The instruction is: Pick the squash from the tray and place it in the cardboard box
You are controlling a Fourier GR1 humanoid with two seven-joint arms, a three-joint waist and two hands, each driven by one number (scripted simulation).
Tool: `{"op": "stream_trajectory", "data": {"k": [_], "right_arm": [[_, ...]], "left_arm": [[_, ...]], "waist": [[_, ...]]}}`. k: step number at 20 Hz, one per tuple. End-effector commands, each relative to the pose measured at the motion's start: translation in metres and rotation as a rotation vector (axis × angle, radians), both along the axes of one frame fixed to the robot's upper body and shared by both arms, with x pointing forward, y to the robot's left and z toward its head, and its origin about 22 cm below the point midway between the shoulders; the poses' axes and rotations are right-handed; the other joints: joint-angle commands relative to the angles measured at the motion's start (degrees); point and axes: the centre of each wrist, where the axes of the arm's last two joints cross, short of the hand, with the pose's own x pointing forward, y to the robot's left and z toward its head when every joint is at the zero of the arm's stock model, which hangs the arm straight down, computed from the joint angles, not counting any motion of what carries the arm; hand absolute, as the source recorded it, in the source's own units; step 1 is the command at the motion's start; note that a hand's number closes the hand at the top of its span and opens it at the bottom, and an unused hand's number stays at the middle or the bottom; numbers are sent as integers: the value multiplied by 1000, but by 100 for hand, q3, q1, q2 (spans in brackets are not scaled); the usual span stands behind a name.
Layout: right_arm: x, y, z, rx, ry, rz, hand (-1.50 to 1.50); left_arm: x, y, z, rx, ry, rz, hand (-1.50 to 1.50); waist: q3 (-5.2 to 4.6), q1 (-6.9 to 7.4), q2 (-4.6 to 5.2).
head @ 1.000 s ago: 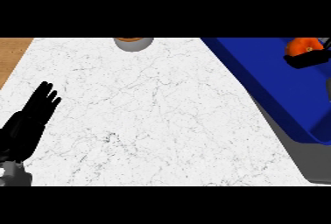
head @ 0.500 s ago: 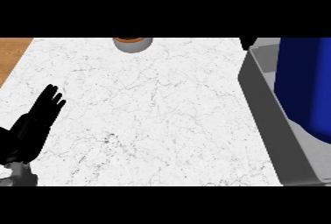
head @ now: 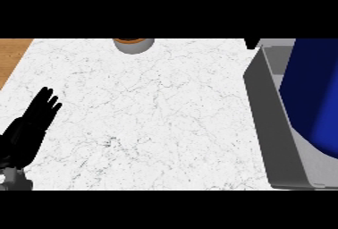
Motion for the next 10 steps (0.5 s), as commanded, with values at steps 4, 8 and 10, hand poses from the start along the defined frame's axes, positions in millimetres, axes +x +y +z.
{"op": "stream_trajectory", "data": {"k": [4,8,10], "right_arm": [[-34,-51,8,154,-184,-76,-150],[-76,-81,13,200,-210,-90,-150],[-95,-99,18,213,-223,-93,-150]], "left_arm": [[13,-5,-2,-4,3,-9,0],[4,-5,29,0,22,-7,0],[0,2,7,3,13,7,0]], "waist": [[9,-14,27],[11,-62,-7],[8,-37,8]]}}
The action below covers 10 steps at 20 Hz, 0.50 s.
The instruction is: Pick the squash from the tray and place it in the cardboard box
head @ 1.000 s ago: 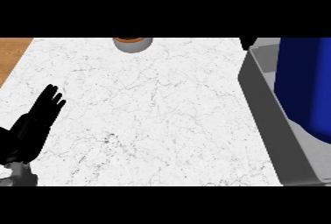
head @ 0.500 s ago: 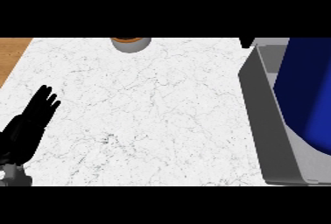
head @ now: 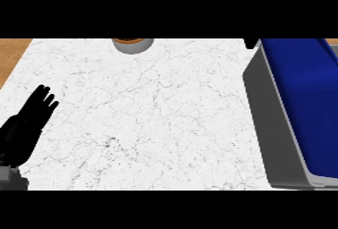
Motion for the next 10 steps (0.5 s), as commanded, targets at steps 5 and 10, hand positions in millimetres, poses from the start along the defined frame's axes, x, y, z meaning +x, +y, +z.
{"op": "stream_trajectory", "data": {"k": [5,10], "right_arm": [[-65,-53,1,7,-31,52,-150],[-77,-69,-10,21,-41,44,-150]], "left_arm": [[-3,-19,0,-15,-24,1,0],[5,-2,0,-9,-2,-7,0]], "waist": [[2,27,8],[1,45,18]]}}
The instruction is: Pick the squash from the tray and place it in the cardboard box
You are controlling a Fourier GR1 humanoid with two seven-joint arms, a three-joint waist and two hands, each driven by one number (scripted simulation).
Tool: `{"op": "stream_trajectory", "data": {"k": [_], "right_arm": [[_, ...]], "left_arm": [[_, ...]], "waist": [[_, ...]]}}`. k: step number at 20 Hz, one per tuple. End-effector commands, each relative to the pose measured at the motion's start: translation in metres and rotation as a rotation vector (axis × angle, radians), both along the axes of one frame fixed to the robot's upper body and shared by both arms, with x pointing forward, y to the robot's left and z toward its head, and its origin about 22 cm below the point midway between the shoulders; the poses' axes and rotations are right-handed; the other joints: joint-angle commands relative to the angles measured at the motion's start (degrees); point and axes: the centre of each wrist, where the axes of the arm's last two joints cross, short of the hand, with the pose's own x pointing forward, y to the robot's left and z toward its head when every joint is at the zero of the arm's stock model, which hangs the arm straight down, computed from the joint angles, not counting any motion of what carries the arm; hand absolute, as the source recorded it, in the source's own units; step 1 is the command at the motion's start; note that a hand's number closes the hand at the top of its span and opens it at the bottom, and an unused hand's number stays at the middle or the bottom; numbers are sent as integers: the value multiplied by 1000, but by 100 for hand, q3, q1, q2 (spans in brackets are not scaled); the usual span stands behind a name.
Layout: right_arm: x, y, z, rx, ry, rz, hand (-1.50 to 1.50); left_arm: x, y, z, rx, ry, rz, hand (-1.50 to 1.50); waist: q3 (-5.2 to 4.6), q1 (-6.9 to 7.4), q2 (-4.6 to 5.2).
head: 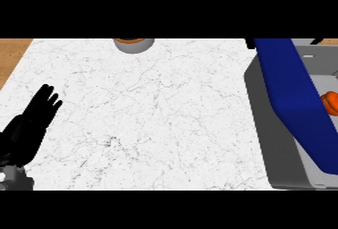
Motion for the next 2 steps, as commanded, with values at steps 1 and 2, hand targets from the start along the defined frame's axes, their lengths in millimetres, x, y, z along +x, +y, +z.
{"op": "stream_trajectory", "data": {"k": [1,2], "right_arm": [[-14,-13,-16,-18,4,13,-150],[-27,-16,-12,-25,2,7,-150]], "left_arm": [[7,-2,-9,12,9,-5,0],[2,2,-14,-9,-11,17,0]], "waist": [[1,13,9],[0,3,4]]}}
